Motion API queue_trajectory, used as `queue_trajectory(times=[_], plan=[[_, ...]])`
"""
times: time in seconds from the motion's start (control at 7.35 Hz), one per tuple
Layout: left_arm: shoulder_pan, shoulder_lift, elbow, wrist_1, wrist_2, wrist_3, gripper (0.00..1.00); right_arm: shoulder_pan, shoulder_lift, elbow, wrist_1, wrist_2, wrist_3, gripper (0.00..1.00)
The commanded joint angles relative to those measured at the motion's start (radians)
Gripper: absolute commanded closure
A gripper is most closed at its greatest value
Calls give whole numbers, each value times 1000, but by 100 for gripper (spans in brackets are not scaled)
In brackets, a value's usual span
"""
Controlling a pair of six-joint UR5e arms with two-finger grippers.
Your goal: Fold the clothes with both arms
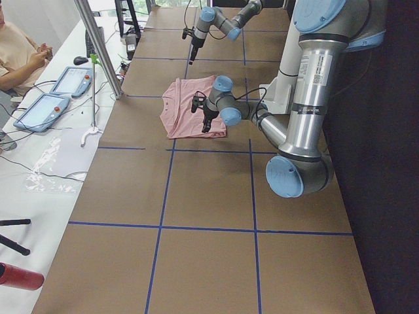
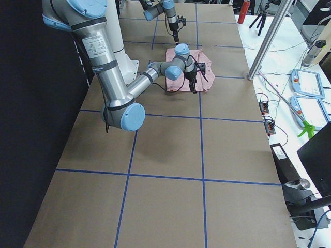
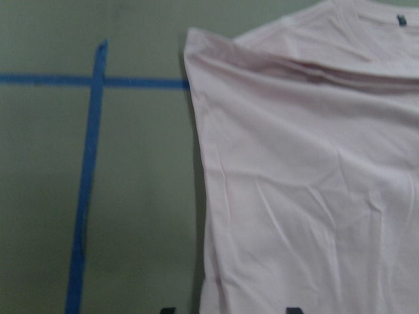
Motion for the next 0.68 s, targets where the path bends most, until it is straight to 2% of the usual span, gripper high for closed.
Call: queue_trajectory(times=[0.0,0.41,0.54], plan=[[81,3,9,0,21,-65,37,-1,-1,0,0,0,1,0],[99,6,27,1,35,-65,41,1,-2,0,0,0,1,0],[101,8,29,4,35,-63,51,1,-4,1,0,0,2,0]])
